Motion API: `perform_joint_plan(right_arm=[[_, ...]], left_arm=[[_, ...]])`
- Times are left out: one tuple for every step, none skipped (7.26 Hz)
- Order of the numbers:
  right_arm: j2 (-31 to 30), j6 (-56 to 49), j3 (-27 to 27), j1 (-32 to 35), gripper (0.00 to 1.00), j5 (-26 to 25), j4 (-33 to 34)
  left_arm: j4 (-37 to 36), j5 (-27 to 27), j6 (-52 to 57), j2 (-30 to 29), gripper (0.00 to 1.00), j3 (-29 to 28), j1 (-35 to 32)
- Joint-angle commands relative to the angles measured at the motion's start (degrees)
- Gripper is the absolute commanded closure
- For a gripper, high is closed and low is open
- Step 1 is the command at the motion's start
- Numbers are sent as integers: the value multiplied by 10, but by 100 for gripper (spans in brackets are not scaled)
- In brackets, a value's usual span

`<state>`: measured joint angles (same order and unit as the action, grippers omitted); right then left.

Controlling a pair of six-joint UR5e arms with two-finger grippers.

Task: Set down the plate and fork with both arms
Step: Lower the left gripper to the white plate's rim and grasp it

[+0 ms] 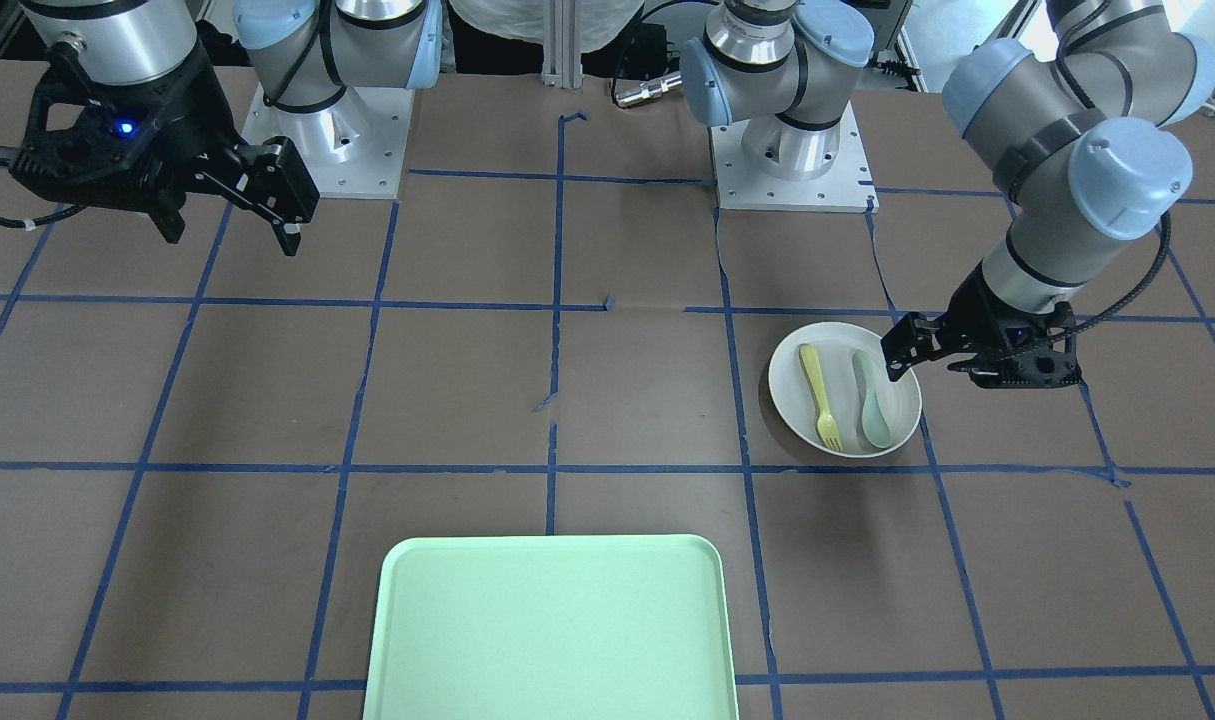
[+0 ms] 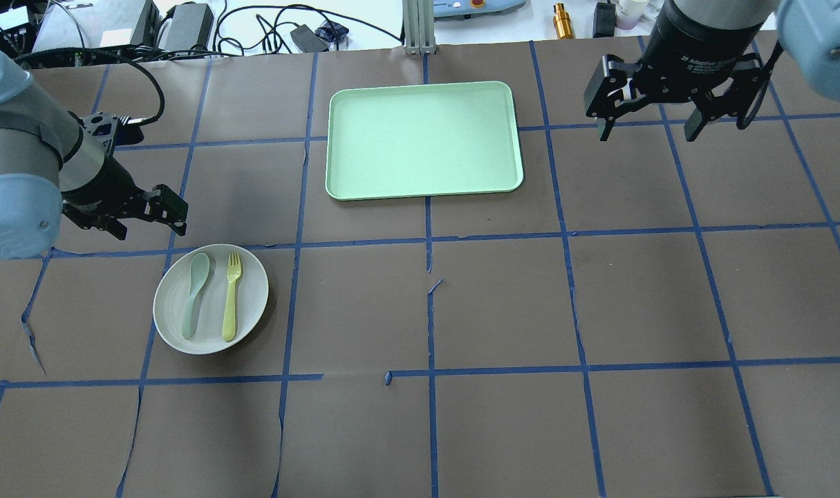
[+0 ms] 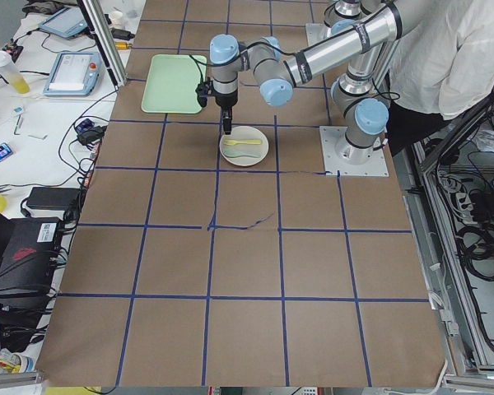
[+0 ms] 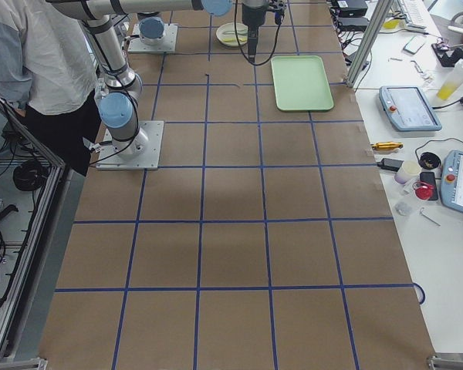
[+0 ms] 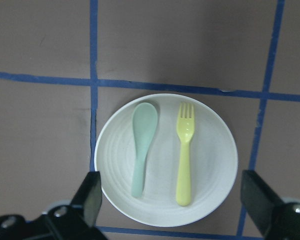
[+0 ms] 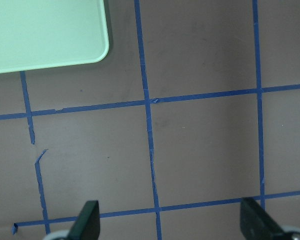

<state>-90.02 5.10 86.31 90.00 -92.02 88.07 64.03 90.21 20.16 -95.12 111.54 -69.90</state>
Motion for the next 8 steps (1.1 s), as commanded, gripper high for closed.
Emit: perform_joint_plan(right_arm=[[1,0,0,0,0,0,0],[2,0,0,0,0,-1,0],[2,1,0,0,0,1,0],[2,1,0,0,0,0,0],[2,1,0,0,0,1,0],[2,1,1,1,0,1,0],[2,2,0,1,0,1,0],[2,2,0,1,0,1,0]], left_arm=[[-40,-2,109,-24,10,41,52],[-40,-3,110,-42,17,50,75],[-63,-1,110,-56,17,61,82],[-121,-1,100,-70,17,86,84],[-165,-4,65,-83,17,103,84],[-169,-2,59,-87,22,107,84],[-168,-2,58,-87,26,111,83],[-168,3,60,-87,28,112,83]])
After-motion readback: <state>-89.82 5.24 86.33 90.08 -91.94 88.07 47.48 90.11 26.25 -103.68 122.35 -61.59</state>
